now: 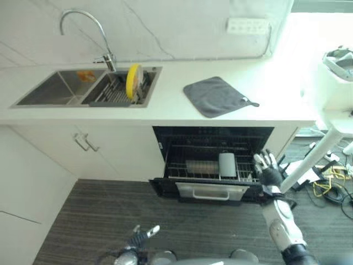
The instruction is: Place the dishes in the dishwasher.
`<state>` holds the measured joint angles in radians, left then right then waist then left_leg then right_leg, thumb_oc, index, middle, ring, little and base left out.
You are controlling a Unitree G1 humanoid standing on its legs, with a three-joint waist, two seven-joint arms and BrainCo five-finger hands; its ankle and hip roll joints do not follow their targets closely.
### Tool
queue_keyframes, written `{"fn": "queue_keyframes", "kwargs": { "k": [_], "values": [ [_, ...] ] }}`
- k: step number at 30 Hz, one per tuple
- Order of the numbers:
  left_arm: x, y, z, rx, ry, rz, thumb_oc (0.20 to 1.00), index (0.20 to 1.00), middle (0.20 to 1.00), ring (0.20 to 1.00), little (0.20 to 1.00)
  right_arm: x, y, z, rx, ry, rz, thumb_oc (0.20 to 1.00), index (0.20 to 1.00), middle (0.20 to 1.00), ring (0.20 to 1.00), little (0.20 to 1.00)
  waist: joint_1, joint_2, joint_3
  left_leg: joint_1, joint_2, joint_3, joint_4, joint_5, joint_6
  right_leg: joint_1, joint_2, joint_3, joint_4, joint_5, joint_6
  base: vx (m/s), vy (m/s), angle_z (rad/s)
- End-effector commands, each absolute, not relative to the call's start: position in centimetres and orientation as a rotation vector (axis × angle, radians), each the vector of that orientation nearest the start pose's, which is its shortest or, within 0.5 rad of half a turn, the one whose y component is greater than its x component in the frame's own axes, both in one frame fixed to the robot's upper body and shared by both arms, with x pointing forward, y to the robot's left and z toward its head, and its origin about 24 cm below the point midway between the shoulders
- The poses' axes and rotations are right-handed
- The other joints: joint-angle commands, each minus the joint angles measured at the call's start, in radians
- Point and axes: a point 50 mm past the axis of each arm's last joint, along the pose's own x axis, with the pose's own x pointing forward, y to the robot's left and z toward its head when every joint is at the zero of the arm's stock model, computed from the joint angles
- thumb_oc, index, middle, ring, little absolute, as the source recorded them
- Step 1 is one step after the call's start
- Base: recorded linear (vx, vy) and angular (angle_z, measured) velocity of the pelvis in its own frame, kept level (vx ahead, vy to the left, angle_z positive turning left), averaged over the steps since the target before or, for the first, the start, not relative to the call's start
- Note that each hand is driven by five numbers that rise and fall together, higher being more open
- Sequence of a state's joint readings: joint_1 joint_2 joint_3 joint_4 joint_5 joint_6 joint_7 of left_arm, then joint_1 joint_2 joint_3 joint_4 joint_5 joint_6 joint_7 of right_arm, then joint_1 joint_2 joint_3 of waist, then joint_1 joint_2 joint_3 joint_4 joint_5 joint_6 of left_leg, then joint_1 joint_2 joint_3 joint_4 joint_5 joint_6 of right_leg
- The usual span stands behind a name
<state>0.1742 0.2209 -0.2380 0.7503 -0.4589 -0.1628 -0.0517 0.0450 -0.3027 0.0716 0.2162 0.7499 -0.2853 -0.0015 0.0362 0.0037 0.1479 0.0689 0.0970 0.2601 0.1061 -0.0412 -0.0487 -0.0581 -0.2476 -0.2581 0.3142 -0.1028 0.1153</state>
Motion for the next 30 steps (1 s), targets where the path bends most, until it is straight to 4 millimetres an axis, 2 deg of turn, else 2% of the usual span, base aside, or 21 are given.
{"fn": "queue_keyframes", "kwargs": {
  "k": [1,2,5,7,11,12,14,17,21,26,30],
  "values": [
    [19.0,19.6,-7.1,-0.225,0.387,-0.077,1.000,1.000,1.000,1.000,1.000,25.6,-22.0,6.8,0.311,-0.260,0.066,1.000,1.000,1.000,1.000,1.000,0.009,-0.009,0.061,-0.007,-0.017,-0.059,0.067,-0.089,0.043,0.123,-0.012,-0.019,-0.076,-0.021,0.023,-0.07,0.037,0.12],
    [20.4,20.5,-5.1,-0.217,0.295,-0.082,1.000,1.000,1.000,1.000,1.000,25.3,-22.2,7.1,0.292,-0.275,0.090,1.000,1.000,1.000,1.000,1.000,0.013,-0.010,0.062,-0.002,-0.020,-0.060,0.060,-0.087,0.046,0.127,-0.016,-0.023,-0.081,-0.013,0.029,-0.05,0.015,0.03],
    [23.1,21.4,-0.5,-0.202,0.085,-0.109,1.000,1.000,1.000,1.000,1.000,24.9,-22.4,8.1,0.258,-0.321,0.120,1.000,1.000,1.000,1.000,1.000,0.026,-0.010,0.061,0.009,-0.024,-0.067,0.029,-0.075,0.050,0.143,-0.018,-0.037,-0.108,0.003,0.039,-0.05,-0.008,0.06],
    [23.9,21.4,1.5,-0.170,-0.012,-0.117,1.000,1.000,1.000,1.000,1.000,24.9,-22.4,8.7,0.234,-0.350,0.128,1.000,1.000,1.000,1.000,1.000,0.033,-0.011,0.059,0.011,-0.024,-0.073,0.012,-0.066,0.049,0.150,-0.015,-0.043,-0.121,0.007,0.041,-0.03,-0.025,0.17],
    [25.9,19.8,6.9,-0.073,-0.244,-0.171,1.000,1.000,1.000,1.000,1.000,25.5,-21.9,10.6,0.171,-0.426,0.162,1.000,1.000,1.000,1.000,1.000,0.059,-0.007,0.052,0.016,-0.027,-0.097,-0.036,-0.036,0.039,0.174,0.001,-0.057,-0.158,0.005,0.040,-0.02,-0.041,0.24],
    [26.0,19.5,7.5,-0.063,-0.267,-0.179,1.000,1.000,1.000,1.000,1.000,25.6,-21.8,10.9,0.162,-0.437,0.167,1.000,1.000,1.000,1.000,1.000,0.062,-0.007,0.052,0.014,-0.026,-0.101,-0.038,-0.033,0.037,0.174,0.003,-0.058,-0.160,0.004,0.039,-0.09,-0.061,0.35],
    [26.9,18.3,9.8,-0.022,-0.354,-0.217,1.000,1.000,1.000,1.000,1.000,26.4,-21.4,12.4,0.117,-0.488,0.180,1.000,1.000,1.000,1.000,1.000,0.078,-0.005,0.059,-0.012,-0.030,-0.118,-0.029,-0.026,0.035,0.160,0.007,-0.059,-0.161,0.002,0.037,-0.18,-0.084,0.36],
    [28.3,17.9,12.5,0.010,-0.444,-0.240,1.000,1.000,1.000,1.000,1.000,27.8,-20.5,14.0,0.080,-0.541,0.220,1.000,1.000,1.000,1.000,1.000,0.100,-0.002,0.074,-0.043,-0.038,-0.157,-0.014,-0.020,0.032,0.142,0.021,-0.049,-0.166,-0.001,0.027,-0.11,-0.125,0.22],
    [27.7,19.1,13.3,0.023,-0.480,-0.173,1.000,1.000,1.000,1.000,1.000,27.4,-19.7,14.4,0.037,-0.545,0.322,1.000,1.000,1.000,1.000,1.000,0.105,0.005,0.058,-0.027,-0.035,-0.188,-0.050,-0.005,0.024,0.150,0.052,-0.033,-0.197,-0.004,0.017,0.05,-0.095,0.03],
    [25.9,21.5,12.5,0.018,-0.497,-0.093,1.000,1.000,1.000,1.000,1.000,26.8,-19.4,14.5,0.028,-0.532,0.392,1.000,1.000,1.000,1.000,1.000,0.107,0.013,0.040,-0.030,-0.003,-0.178,-0.058,0.008,-0.005,0.140,0.082,-0.022,-0.205,-0.016,0.002,0.03,-0.085,-0.10],
    [25.7,22.6,12.2,0.013,-0.505,-0.071,1.000,1.000,1.000,1.000,1.000,27.5,-18.7,15.1,0.031,-0.536,0.418,1.000,1.000,1.000,1.000,1.000,0.124,0.020,0.047,-0.054,0.028,-0.172,-0.034,0.015,-0.027,0.142,0.089,-0.042,-0.215,-0.021,-0.009,-0.02,-0.114,-0.10]
  ]
}}
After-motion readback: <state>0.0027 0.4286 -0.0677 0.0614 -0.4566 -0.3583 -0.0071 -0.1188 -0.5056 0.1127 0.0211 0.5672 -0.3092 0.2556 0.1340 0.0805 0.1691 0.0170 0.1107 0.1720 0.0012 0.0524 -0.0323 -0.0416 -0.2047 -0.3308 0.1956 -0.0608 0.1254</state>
